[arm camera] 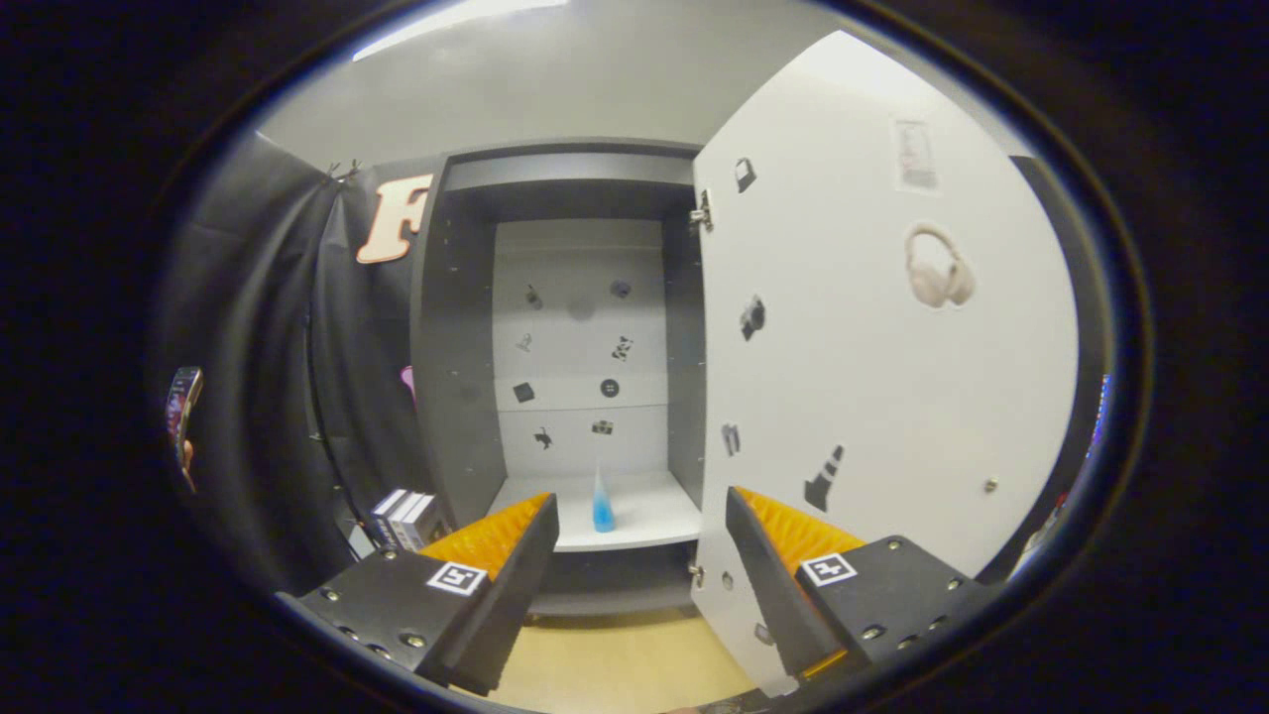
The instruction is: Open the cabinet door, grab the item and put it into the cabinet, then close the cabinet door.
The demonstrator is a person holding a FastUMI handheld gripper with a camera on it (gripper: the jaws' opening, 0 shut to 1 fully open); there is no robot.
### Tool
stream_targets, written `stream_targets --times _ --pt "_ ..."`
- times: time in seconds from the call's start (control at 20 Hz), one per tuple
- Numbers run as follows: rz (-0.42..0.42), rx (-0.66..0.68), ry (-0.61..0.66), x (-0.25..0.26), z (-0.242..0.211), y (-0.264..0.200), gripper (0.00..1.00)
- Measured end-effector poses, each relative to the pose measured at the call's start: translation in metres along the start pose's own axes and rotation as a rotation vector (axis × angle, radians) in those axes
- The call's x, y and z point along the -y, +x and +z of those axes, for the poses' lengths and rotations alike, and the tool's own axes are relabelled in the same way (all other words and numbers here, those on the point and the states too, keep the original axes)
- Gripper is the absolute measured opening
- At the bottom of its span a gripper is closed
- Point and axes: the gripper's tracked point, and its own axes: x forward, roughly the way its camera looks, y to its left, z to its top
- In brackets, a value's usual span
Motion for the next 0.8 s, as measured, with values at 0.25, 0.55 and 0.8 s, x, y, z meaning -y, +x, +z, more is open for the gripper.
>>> stream_targets --times 0.25,0.55,0.8 --pt "-0.141 0.013 0.02 0.045 -0.001 -0.049 0.99" --pt "-0.334 0.038 0.056 0.121 0.001 -0.088 0.99" --pt "-0.48 0.044 0.083 0.194 0.004 -0.112 0.99"
